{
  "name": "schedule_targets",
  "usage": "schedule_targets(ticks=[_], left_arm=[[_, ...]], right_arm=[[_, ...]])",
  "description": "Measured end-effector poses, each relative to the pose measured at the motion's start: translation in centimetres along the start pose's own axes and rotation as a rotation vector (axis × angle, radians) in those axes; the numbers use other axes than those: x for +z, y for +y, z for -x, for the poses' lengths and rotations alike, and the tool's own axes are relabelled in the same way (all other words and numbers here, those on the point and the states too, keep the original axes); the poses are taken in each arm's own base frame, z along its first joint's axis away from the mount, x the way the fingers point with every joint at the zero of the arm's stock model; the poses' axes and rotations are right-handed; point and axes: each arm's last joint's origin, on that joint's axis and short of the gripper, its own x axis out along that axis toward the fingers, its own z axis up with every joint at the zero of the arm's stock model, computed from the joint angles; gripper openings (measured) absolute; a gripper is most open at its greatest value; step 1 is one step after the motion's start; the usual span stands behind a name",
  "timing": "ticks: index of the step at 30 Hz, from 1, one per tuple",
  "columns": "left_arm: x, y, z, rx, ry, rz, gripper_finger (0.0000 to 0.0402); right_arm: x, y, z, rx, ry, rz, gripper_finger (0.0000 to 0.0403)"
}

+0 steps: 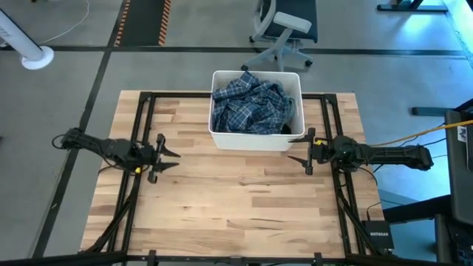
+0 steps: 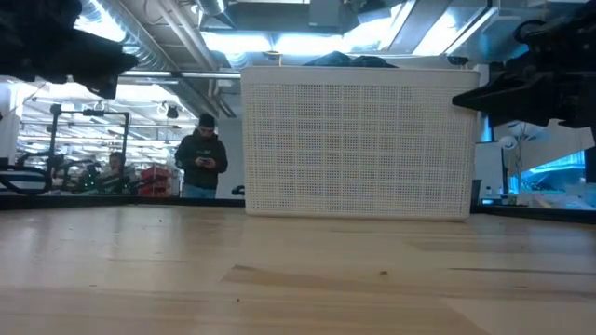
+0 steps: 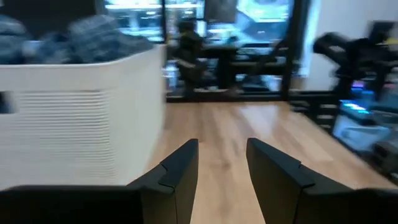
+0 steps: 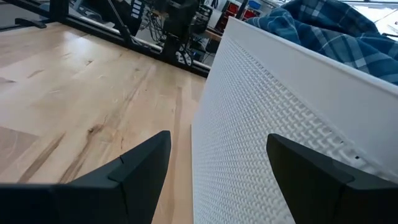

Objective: Sort clothes
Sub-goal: Return to Home Position

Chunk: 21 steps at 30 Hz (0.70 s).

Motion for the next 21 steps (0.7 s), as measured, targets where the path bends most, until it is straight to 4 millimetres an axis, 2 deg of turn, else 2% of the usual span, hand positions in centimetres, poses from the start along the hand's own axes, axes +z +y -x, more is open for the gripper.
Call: schedule_targets(ticks=[3, 9, 21], left_arm=[[0.1, 0.6, -0.1, 0.082, -0.010, 0.000, 0.0131], [0.1, 1.1, -0.2, 0.043, -0.014, 0.022, 0.0131], [-0.7, 2.6, -0.6, 0.205, -0.036, -0.007, 0.0131]], right_arm=[[0.0, 0.0, 0.0, 0.000, 0.000, 0.000, 0.0286], [0.0, 0.0, 0.0, 0.000, -0.001, 0.001, 0.0286], [-0.1, 0.0, 0.0, 0.003, 0.005, 0.002, 0.0286]])
